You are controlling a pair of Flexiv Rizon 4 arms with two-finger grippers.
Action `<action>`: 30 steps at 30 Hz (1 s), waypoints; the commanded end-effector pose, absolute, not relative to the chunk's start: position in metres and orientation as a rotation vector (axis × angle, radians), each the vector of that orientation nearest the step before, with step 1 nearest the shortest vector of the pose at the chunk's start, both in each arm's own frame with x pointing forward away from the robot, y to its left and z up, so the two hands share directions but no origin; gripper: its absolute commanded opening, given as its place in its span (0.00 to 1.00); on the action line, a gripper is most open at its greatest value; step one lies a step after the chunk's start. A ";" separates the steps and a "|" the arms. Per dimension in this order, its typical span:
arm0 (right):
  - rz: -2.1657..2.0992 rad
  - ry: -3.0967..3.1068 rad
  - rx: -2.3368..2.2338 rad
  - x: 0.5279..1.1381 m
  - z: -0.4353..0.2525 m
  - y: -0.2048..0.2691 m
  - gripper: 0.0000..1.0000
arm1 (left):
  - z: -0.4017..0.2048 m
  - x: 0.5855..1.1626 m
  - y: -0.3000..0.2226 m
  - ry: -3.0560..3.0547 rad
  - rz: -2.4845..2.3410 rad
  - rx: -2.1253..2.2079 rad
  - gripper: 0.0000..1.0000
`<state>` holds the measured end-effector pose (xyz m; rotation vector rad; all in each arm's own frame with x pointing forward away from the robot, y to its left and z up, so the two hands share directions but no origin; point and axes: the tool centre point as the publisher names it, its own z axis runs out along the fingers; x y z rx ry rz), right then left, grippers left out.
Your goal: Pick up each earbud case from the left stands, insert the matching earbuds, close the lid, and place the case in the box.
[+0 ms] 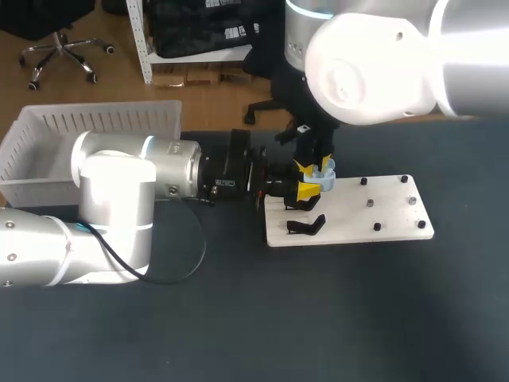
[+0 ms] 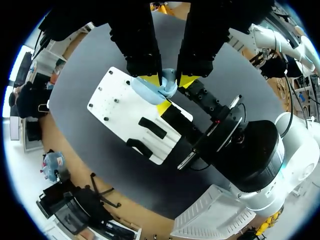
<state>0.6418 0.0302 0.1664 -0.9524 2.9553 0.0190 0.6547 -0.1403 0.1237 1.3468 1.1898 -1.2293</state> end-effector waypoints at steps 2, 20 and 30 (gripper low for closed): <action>0.013 2.951 -0.956 0.641 0.167 0.030 0.36 | 0.123 0.654 -0.141 1.185 -1.225 1.342 0.00; 0.008 2.938 -0.723 0.636 0.198 0.012 0.94 | 0.123 0.654 -0.141 1.185 -1.225 1.342 0.00; -0.027 3.166 0.254 0.699 0.183 -0.029 1.00 | 0.123 0.654 -0.141 1.185 -1.225 1.342 0.00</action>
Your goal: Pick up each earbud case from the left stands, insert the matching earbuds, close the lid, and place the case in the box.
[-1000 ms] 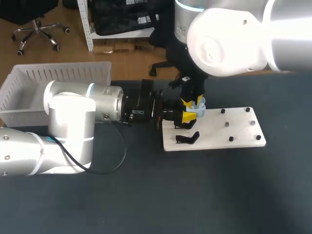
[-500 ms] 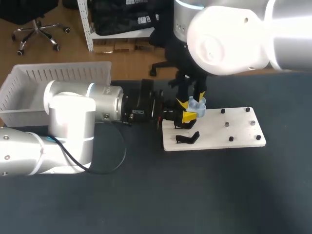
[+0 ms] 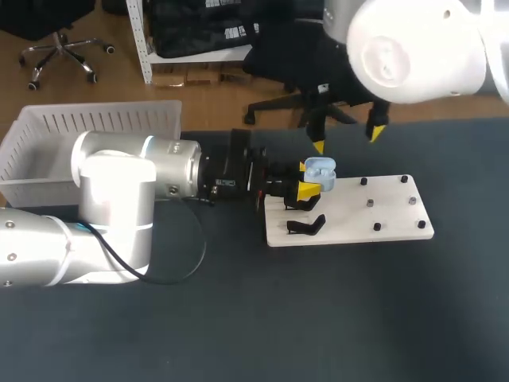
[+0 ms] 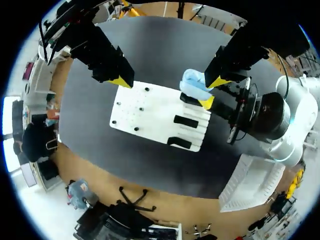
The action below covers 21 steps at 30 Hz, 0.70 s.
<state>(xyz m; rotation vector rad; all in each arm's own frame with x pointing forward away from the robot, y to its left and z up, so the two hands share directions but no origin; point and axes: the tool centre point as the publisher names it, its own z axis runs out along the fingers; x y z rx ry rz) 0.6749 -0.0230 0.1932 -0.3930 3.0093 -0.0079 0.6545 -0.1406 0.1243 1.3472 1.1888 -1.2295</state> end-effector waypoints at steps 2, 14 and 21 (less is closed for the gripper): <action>-0.052 3.183 0.297 0.708 0.178 -0.034 1.00 | 0.123 0.654 -0.141 1.185 -1.225 1.342 0.00; -0.054 3.245 0.301 0.720 0.156 -0.037 1.00 | 0.123 0.654 -0.141 1.185 -1.225 1.342 0.00; -0.062 3.277 0.273 0.701 0.148 -0.037 1.00 | 0.123 0.654 -0.141 1.185 -1.225 1.342 0.00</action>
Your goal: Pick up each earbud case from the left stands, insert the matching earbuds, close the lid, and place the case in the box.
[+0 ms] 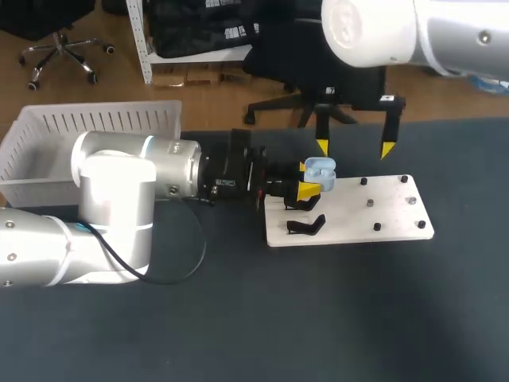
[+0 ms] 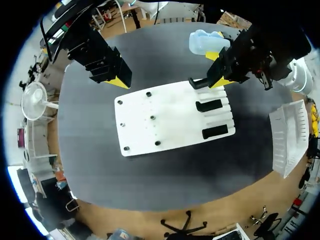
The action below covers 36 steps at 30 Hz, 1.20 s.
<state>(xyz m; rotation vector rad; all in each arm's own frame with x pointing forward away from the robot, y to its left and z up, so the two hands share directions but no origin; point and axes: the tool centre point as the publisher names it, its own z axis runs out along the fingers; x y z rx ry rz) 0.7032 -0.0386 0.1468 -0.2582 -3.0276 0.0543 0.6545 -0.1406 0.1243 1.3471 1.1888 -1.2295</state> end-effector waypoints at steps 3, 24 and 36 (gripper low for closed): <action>0.061 -2.982 -0.235 0.692 0.149 -0.037 1.00 | 0.123 0.654 -0.141 1.185 -1.225 1.342 0.00; 0.057 -2.961 -0.195 0.662 0.145 -0.034 1.00 | 0.123 0.654 -0.141 1.185 -1.225 1.342 0.00; 0.014 -2.983 -0.233 0.655 0.150 -0.039 1.00 | 0.123 0.654 -0.141 1.185 -1.225 1.342 0.00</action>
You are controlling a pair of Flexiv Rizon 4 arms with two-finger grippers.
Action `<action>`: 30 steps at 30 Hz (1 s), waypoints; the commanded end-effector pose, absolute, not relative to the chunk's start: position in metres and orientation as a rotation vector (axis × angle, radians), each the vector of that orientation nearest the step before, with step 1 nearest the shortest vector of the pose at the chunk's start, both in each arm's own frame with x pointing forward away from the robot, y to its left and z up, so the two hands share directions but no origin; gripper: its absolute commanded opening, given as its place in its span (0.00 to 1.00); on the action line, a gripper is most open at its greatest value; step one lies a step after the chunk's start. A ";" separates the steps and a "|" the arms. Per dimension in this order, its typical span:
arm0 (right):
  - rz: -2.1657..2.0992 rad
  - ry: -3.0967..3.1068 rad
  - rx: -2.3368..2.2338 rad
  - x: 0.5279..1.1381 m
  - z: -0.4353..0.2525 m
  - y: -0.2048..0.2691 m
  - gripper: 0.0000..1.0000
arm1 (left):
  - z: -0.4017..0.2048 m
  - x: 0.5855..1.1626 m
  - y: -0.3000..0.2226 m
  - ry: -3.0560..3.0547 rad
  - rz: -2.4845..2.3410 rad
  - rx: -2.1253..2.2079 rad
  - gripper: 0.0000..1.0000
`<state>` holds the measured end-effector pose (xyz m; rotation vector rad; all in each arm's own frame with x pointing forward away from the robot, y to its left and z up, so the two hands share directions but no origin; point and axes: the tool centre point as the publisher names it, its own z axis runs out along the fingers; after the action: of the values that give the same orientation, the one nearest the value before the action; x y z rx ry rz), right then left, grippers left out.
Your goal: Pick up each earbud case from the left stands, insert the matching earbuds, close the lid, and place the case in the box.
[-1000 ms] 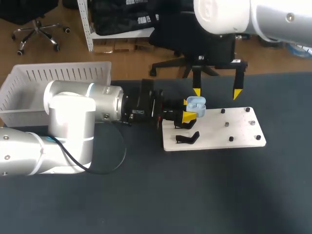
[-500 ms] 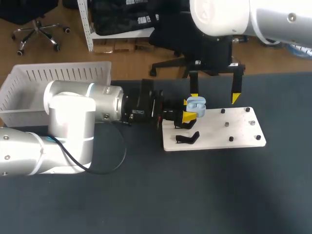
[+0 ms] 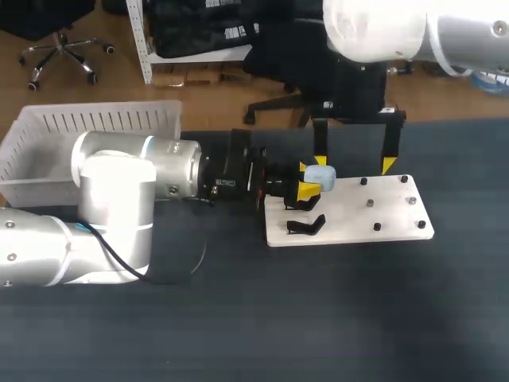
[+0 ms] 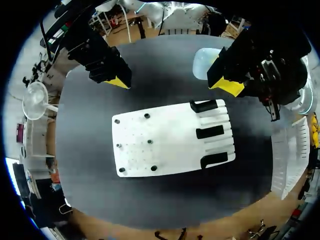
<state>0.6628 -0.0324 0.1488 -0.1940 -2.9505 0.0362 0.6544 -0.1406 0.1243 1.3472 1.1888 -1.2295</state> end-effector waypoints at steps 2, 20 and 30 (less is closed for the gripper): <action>0.001 -3.004 -0.279 0.656 0.154 -0.043 1.00 | 0.123 0.654 -0.141 1.185 -1.225 1.342 0.00; 0.069 -3.118 -0.882 0.659 0.195 -0.092 1.00 | 0.141 0.687 -0.049 1.358 -0.975 1.219 0.00; 0.069 -3.118 -0.882 0.659 0.195 -0.092 1.00 | 0.155 0.742 0.062 1.576 -0.724 0.951 0.00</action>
<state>0.6636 -0.0911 0.1957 -0.8700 -3.0879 0.0656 0.7510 0.0228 0.1415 1.1144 1.5107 -0.8785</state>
